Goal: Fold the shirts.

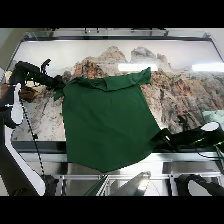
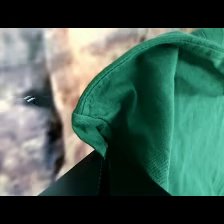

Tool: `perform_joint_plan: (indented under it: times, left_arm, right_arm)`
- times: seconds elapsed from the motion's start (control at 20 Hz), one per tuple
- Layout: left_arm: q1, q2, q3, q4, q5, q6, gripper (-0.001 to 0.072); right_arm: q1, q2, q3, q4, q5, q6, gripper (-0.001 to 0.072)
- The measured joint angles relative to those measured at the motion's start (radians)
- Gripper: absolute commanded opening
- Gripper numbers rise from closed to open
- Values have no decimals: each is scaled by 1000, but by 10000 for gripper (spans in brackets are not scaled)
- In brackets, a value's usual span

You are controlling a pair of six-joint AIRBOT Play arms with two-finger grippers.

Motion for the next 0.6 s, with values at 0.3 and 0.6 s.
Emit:
perform_joint_plan:
  times: [0.3,0.6]
  left_arm:
    - [24,20,-10,-3,56,-43,27]
    - [66,213,-265,0,267,-161,27]
  right_arm:
    - [70,-87,51,224,-192,-215,29]
    - [-118,-321,539,111,-203,-202,30]
